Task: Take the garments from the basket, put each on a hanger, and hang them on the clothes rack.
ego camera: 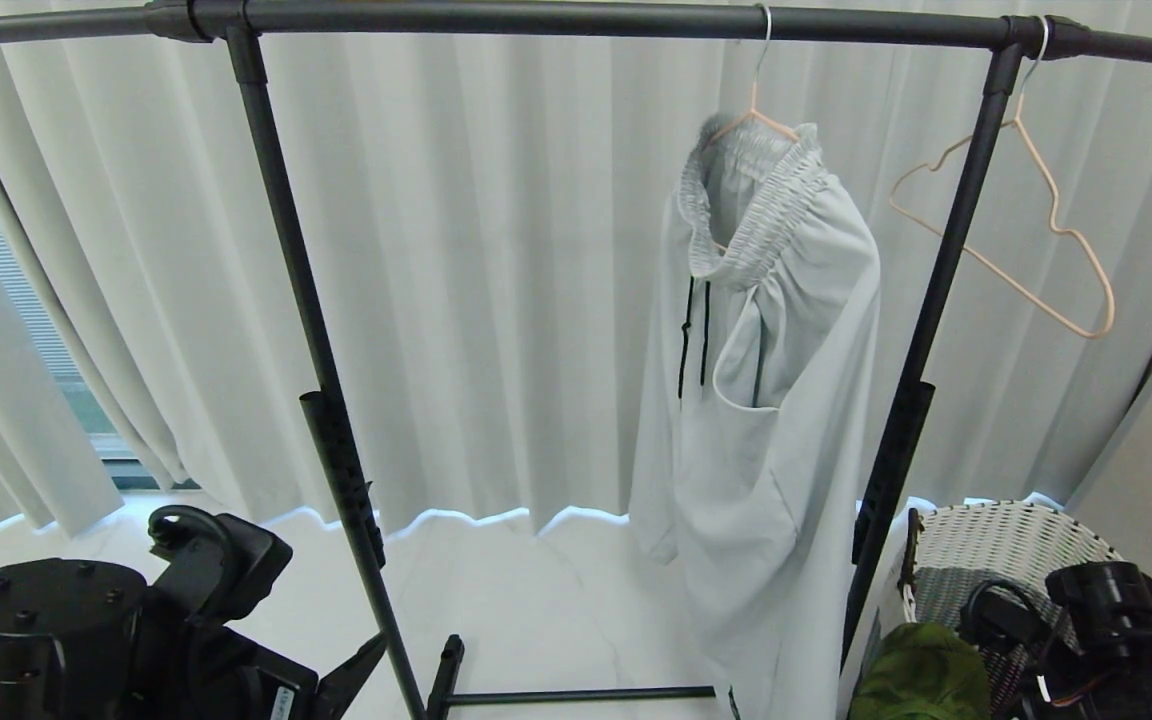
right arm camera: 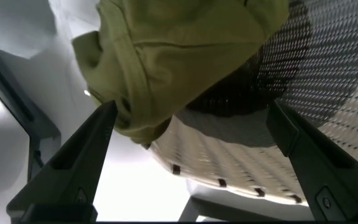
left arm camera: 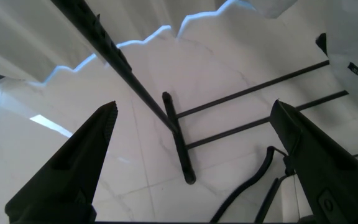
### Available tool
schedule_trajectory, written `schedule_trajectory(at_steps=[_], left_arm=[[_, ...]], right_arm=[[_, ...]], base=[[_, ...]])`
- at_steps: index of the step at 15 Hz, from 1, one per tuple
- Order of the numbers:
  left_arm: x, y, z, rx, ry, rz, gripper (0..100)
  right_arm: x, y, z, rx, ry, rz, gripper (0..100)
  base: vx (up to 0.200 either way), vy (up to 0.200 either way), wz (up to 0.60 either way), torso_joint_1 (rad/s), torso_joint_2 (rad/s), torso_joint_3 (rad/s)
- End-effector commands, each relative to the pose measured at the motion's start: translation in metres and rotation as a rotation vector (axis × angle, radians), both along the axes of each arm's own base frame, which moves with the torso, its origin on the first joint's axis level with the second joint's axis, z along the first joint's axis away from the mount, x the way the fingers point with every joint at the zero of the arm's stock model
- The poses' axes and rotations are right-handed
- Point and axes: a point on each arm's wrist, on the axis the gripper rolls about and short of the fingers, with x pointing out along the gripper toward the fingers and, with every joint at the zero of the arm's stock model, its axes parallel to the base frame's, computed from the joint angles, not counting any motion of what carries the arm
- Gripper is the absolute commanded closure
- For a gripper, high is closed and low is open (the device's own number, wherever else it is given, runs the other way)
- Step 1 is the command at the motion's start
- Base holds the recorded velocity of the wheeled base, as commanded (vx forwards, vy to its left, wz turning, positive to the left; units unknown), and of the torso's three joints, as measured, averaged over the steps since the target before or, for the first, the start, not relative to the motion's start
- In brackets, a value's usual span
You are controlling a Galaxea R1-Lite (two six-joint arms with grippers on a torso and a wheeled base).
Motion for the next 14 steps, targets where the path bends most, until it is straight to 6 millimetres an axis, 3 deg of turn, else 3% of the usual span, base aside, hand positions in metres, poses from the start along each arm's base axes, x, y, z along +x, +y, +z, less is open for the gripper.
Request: schedule_trajectory(at_steps=[1,5,6,12,14], left_arm=[[-0.002,-0.001,-0.001,0.002,0.002,-0.010,0],[-0.002,-0.001,0.001,-0.001,-0.006,-0.009,0],[-0.003,0.000,0.001,-0.002,-0.008,-0.009,0],[-0.006,0.002,0.000,0.009,-0.013,0.009,0],[-0.004,0.001,0.003,0.005,-0.024,0.009,0]], right_arm=[[0.002,-0.003,-0.008,0.002,0.029,-0.015,0],[0.004,-0.005,-0.009,0.002,0.027,-0.021,0],[0.004,-0.005,-0.010,0.002,0.029,-0.023,100],[0.004,0.000,0.001,0.001,-0.017,0.000,100],[0.005,0.004,0.020,0.001,-0.103,0.017,100]], base=[[0.000,0.000,0.00,0.000,0.00,0.000],[0.000,0.000,0.00,0.000,0.00,0.000],[0.000,0.000,0.00,0.000,0.00,0.000],[0.000,0.000,0.00,0.000,0.00,0.000],[0.000,0.000,0.00,0.000,0.00,0.000]])
